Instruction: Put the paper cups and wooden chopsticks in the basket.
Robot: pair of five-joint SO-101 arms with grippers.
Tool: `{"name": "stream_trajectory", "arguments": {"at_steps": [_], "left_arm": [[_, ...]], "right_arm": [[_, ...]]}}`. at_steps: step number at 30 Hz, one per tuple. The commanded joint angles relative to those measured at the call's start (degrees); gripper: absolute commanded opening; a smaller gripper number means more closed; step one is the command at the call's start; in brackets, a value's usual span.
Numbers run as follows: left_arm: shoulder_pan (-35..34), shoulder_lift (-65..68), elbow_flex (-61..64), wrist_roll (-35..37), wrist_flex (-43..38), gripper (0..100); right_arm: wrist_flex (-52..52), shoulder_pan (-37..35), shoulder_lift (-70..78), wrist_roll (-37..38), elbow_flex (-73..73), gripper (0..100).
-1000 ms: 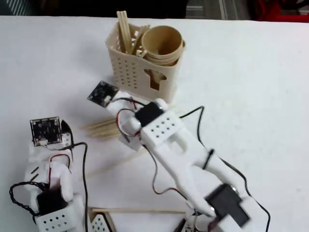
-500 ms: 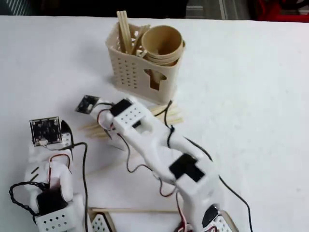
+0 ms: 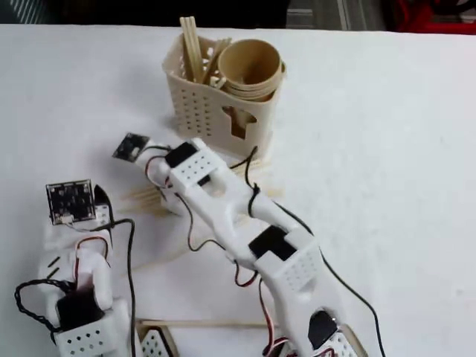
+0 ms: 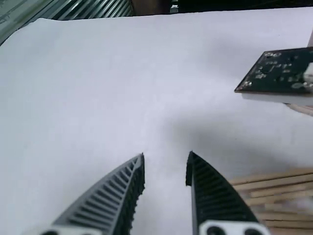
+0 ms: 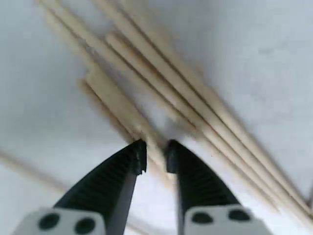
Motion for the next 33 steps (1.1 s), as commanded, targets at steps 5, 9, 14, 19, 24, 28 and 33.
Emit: {"name": "stream_trajectory", "arguments": {"at_steps": [5, 9, 14, 19, 24, 28, 33], "left_arm": [[-0.04, -0.84, -0.62, 0.53, -1.23, 15], [-0.04, -0.84, -0.62, 0.53, -1.23, 15], [-0.04, -0.84, -0.62, 0.53, -1.23, 15], [-0.04, -0.84, -0.62, 0.53, -1.23, 15], [-0.04, -0.84, -0.62, 0.53, -1.23, 15], [-0.04, -0.84, -0.62, 0.53, -1.23, 15], [-0.04, -0.84, -0.62, 0.53, -1.23, 15]], "right_arm": [[5.67, -0.66, -3.3, -2.02, 0.26, 1.8], [7.96, -0.66, -5.58, -2.37, 0.35, 2.0], [8.04, -1.1, -5.14, -2.37, 0.44, 4.8], [8.66, -2.86, -2.15, -2.02, 0.44, 14.5], [7.87, -4.09, 1.54, -2.02, 0.0, 7.2], [6.81, -2.51, 1.19, -1.93, 0.0, 2.2], [7.96, 0.48, -6.11, -1.93, 0.44, 1.7]]}}
